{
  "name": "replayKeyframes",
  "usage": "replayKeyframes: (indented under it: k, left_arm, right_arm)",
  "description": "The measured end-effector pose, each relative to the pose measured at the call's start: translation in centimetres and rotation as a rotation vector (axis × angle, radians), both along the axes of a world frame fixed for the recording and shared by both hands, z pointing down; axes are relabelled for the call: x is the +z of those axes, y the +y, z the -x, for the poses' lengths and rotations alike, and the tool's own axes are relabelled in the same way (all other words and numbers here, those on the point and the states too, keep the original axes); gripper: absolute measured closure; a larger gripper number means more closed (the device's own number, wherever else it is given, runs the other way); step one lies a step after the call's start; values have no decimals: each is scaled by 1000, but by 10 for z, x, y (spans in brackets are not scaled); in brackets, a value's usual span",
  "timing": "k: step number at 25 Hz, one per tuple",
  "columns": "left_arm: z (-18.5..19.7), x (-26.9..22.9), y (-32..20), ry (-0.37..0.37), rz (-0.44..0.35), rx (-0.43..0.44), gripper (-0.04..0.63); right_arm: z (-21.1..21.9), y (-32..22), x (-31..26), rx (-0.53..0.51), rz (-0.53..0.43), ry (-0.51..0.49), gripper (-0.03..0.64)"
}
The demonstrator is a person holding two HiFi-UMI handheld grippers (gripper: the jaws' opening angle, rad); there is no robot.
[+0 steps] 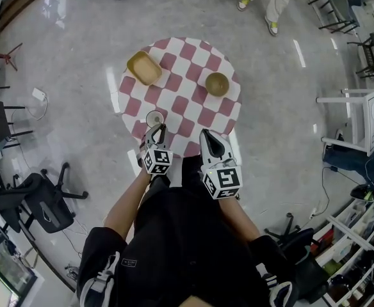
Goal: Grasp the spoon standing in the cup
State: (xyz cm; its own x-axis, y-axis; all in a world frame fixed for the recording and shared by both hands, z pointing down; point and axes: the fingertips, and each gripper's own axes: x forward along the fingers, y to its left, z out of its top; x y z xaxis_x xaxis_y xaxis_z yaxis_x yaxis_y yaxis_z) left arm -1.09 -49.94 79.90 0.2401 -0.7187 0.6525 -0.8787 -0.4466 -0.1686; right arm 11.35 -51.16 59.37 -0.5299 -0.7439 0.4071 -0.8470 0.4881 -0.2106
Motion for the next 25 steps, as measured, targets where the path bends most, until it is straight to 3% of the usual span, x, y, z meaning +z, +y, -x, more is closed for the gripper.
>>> replayKeyframes:
  k: [8,19,25]
  left_arm:
    - [13,-53,27,111,-95,-15,543]
    - [62,-184,93,278,-311,4,543]
    - [93,-247,134,339,-370,-24,543]
  right_arm:
    - [21,34,-17,1,-52,3,590]
    - [68,102,-56,72,-161,0,590]
    - [90,130,-74,83,-205,-3,590]
